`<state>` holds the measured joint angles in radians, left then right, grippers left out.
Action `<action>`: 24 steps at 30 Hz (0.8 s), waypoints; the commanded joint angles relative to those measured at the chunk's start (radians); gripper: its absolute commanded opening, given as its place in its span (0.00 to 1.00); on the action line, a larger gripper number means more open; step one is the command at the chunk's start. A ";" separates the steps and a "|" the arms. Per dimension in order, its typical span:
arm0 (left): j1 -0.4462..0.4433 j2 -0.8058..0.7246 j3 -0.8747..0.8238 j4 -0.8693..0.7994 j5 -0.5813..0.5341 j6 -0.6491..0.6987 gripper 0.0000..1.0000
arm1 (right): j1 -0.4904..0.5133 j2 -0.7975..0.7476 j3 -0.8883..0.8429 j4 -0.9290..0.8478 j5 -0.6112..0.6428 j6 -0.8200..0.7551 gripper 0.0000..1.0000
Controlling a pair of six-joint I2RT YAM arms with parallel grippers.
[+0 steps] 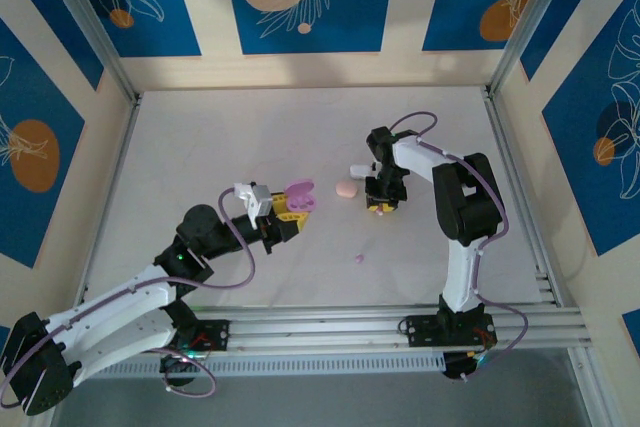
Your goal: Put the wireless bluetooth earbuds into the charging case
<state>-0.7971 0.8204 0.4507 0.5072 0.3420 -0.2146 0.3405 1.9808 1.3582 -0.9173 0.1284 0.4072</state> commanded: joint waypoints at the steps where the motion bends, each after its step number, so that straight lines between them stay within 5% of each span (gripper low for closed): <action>1: -0.011 -0.018 0.035 0.005 -0.008 -0.019 0.23 | -0.003 0.027 0.026 -0.007 0.012 -0.007 0.30; 24: -0.010 -0.016 0.040 -0.002 -0.005 -0.024 0.23 | -0.029 0.029 0.010 0.019 -0.027 0.050 0.26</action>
<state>-0.7971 0.8188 0.4534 0.5037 0.3389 -0.2302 0.3168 1.9869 1.3663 -0.9173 0.1162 0.4454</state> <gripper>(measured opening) 0.327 0.261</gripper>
